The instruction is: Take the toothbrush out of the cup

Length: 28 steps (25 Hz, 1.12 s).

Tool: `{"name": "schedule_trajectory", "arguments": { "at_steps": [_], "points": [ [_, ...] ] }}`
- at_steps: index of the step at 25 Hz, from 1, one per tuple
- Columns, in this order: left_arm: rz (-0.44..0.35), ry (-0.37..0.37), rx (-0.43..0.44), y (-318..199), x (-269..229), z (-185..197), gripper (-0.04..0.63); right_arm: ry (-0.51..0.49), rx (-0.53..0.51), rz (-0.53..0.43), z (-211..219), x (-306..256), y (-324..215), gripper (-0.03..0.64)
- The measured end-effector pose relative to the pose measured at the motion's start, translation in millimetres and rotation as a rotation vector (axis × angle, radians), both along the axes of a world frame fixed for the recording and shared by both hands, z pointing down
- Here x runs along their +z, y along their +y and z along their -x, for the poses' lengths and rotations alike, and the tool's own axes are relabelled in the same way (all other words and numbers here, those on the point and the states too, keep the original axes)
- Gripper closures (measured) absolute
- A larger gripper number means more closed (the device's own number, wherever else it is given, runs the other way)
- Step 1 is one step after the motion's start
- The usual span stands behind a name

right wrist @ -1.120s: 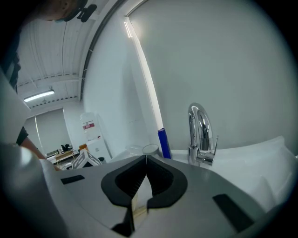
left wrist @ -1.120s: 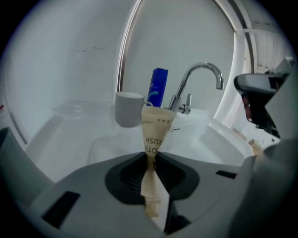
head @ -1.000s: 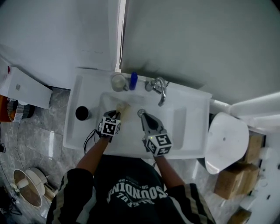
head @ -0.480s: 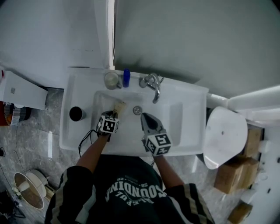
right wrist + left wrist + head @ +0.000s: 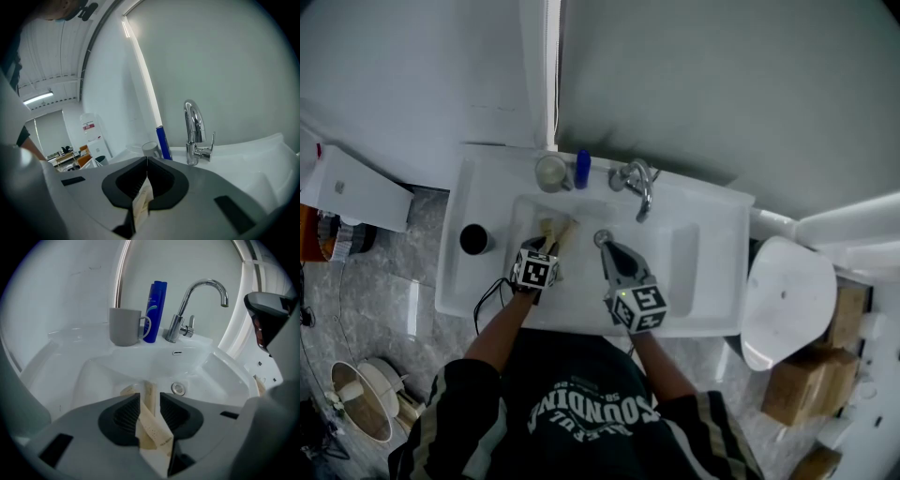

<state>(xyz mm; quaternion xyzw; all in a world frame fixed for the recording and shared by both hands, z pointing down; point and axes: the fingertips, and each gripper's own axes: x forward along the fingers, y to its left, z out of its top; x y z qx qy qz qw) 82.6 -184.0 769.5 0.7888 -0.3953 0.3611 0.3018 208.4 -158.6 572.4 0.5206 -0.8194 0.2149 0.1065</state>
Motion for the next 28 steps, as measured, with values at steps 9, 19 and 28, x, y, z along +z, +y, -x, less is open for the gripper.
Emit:
{"name": "schedule_trajectory", "arguments": {
  "at_steps": [9, 19, 28],
  "points": [
    [-0.225, 0.034, -0.034, -18.8, -68.1, 14.3, 0.566, -0.021, -0.029, -0.035, 18.0, -9.7, -2.6, 0.617],
    [-0.406, 0.106, 0.069, -7.2, -160.3, 38.1, 0.595, -0.008, 0.020, -0.117, 36.0, -45.0, 8.0, 0.617],
    [-0.530, 0.158, 0.060, 22.2, -224.7, 72.2, 0.595, 0.003, 0.056, -0.218, 49.9, -84.8, 41.2, 0.618]
  ]
}}
